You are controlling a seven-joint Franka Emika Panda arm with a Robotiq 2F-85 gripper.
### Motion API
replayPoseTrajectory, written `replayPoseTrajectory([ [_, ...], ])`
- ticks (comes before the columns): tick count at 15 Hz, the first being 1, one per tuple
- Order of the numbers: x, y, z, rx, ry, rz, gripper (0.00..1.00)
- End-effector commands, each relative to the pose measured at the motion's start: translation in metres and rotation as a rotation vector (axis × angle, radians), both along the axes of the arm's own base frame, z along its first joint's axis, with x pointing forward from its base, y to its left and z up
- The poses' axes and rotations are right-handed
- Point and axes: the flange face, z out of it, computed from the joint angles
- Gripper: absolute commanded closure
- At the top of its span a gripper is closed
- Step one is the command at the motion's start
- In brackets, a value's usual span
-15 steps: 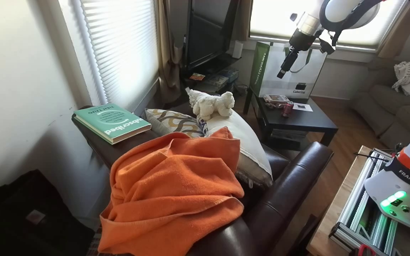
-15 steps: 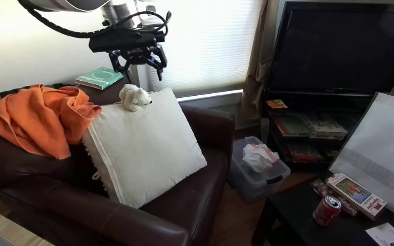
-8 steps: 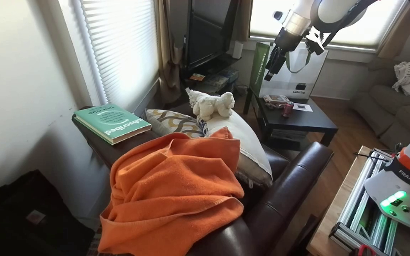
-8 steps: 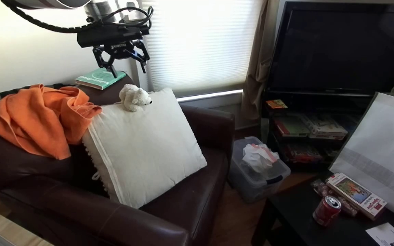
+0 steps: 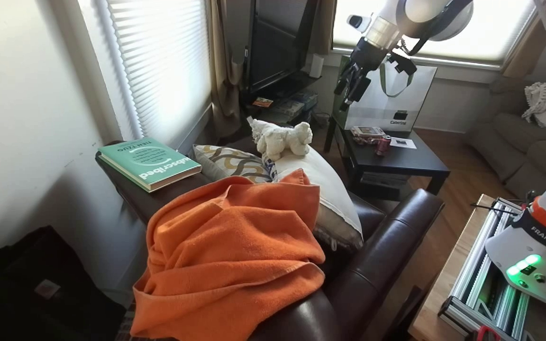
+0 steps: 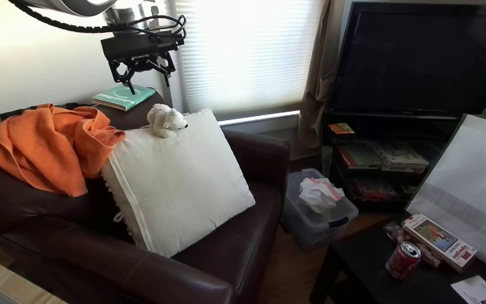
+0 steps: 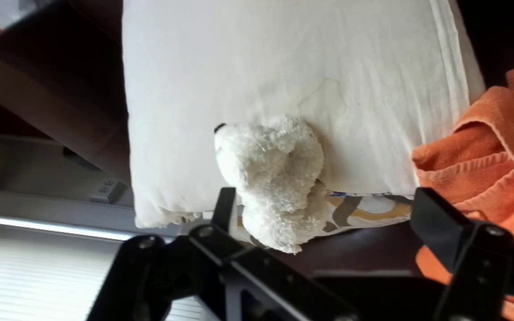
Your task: Put the white doll on the orange towel
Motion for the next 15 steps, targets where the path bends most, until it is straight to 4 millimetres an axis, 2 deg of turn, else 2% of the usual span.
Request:
replayPoseTrajectory([
  [1,0.033,0.03,-0.023,-0.01,0.009,0.201,0.0],
  [7,0.088,0.04,-0.065,-0.146,-0.025,0.453,0.0],
  [11,0.107,0.06,-0.102,-0.176,-0.013,0.515,0.0],
  [15,0.122,0.073,-0.128,-0.217,-0.029,0.52,0.0],
])
